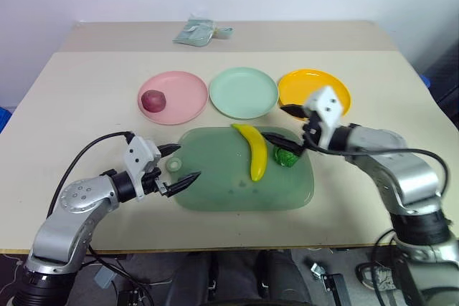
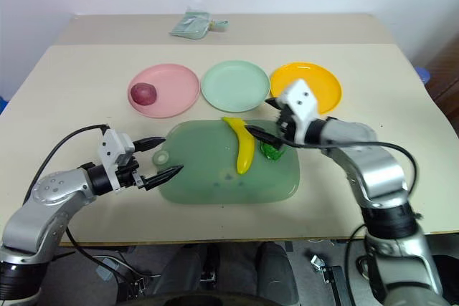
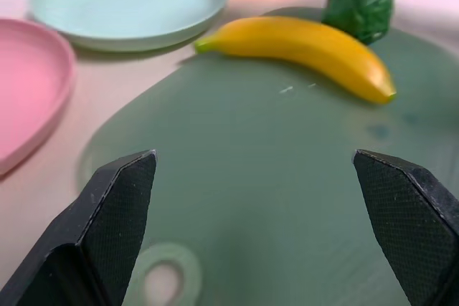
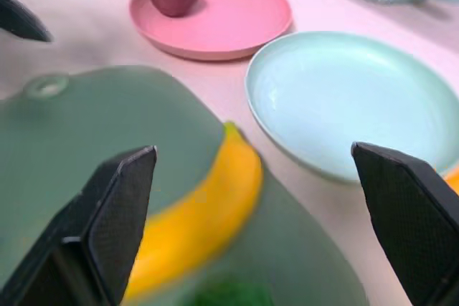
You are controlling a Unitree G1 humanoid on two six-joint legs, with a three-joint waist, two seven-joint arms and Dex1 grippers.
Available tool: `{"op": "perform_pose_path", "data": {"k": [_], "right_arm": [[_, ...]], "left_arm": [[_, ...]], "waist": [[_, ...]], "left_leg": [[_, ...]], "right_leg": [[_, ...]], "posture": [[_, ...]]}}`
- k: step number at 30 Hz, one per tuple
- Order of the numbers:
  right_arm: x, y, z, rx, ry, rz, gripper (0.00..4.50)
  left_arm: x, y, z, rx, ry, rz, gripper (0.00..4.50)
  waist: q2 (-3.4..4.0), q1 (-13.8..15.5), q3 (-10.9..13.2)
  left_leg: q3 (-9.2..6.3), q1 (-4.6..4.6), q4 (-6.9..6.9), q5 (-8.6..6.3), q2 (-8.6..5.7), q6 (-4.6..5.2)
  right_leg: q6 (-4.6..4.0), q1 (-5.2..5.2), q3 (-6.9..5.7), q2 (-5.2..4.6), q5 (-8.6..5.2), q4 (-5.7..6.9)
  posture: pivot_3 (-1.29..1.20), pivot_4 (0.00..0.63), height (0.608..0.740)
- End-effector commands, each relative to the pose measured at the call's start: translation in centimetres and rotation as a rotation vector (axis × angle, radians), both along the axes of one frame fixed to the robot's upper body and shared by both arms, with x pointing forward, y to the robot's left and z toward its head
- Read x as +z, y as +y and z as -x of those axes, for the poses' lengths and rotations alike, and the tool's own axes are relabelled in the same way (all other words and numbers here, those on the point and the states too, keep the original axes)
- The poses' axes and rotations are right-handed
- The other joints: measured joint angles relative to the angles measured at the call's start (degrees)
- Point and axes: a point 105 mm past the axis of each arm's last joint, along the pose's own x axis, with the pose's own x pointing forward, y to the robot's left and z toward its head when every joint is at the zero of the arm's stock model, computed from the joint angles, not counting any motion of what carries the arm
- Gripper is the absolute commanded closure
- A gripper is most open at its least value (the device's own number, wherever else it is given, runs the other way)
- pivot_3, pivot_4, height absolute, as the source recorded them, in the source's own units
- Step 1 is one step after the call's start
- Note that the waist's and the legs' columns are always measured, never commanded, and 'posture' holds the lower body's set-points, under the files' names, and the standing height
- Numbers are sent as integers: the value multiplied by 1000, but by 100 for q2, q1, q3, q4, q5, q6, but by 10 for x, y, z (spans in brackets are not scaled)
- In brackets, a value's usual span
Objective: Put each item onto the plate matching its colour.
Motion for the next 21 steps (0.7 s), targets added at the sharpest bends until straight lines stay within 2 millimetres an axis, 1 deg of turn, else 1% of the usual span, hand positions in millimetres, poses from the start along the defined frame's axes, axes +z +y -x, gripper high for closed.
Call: {"op": "perform_pose_path", "data": {"k": [1, 3, 5, 8, 14, 17, 18, 19, 20, 21], "right_arm": [[-6, 11, -13, -114, 57, 68, 77], [-12, 20, -16, -146, 116, 86, 77], [-19, 24, -16, -172, 142, 132, 77], [-25, 28, -15, -185, 171, 172, 77], [-32, 28, -15, -215, 207, 191, 77], [-34, 31, -15, -213, 221, 185, 833], [-34, 33, -14, -208, 226, 183, 1210], [-35, 35, -14, -204, 231, 182, 1774], [-35, 36, -13, -202, 233, 182, 2223], [-35, 38, -13, -201, 234, 181, 2832]], "left_arm": [[11, 1, 1, 4, -52, 1, 0], [12, -1, 2, 4, -56, 7, 0], [12, -3, 4, 4, -57, 11, 0], [11, -5, 8, 2, -53, 17, 0], [11, -9, 12, -8, -53, 26, 0], [12, -10, 11, -9, -54, 28, 0], [12, -10, 11, -10, -55, 28, 0], [13, -10, 10, -11, -57, 28, 0], [13, -11, 10, -13, -58, 28, 0], [13, -11, 9, -14, -60, 28, 0]], "waist": [[0, 8, 0], [0, 7, 0], [1, 4, 0], [2, -19, -1], [2, -34, -1], [2, -37, -1], [2, -37, -1], [2, -36, -1], [2, -35, -1], [3, -37, -2]], "left_leg": [[0, 0, 0, 0, -2, 0], [-1, -2, 0, 0, -4, 0], [-1, -3, -1, 0, -4, 0], [1, -3, -5, -1, -5, 0], [2, -3, -8, 0, -5, -1], [3, -3, -8, 1, -5, -1], [3, -3, -8, 0, -5, -1], [3, -3, -8, 1, -5, 0], [4, -3, -8, 1, -5, 0], [4, -3, -8, 1, -5, 0]], "right_leg": [[0, 0, 0, -1, 0, 0], [-1, -1, -1, -3, 1, -1], [-1, -3, -1, -3, 1, 0], [-1, -5, -1, -1, 1, -1], [0, -6, -2, 3, 1, -1], [0, -6, -3, 5, 1, -1], [0, -6, -3, 6, 1, -1], [0, -6, -3, 6, 1, 0], [0, -5, -3, 7, 1, 0], [1, -5, -3, 7, 1, 0]], "posture": [[0, 150, 740], [0, 150, 740], [0, 150, 740], [0, 150, 740], [0, 150, 740], [0, 150, 740], [0, 150, 740], [0, 150, 740], [0, 150, 740], [0, 150, 740]]}}
